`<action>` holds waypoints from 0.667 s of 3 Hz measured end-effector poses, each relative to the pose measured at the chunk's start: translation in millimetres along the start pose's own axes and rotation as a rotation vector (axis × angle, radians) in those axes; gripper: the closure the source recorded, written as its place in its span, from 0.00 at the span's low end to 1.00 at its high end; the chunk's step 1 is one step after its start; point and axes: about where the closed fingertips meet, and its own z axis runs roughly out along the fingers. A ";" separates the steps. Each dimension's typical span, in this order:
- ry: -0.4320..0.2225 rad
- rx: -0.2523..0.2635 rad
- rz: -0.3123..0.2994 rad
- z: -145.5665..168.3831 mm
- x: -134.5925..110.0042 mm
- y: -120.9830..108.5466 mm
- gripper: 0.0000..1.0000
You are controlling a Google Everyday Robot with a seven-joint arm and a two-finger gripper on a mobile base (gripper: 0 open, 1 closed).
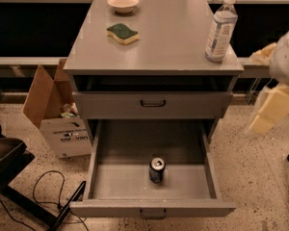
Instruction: Pick pepsi can from middle drawer and place on counter
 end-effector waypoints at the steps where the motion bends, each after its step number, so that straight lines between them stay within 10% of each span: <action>1: -0.227 -0.088 0.055 94.6 33.8 43.8 0.00; 2: -0.441 -0.061 0.096 150.4 33.0 47.3 0.00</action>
Offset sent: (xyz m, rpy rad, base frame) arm 0.0350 0.0284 -0.2039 0.6960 -0.2993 0.0408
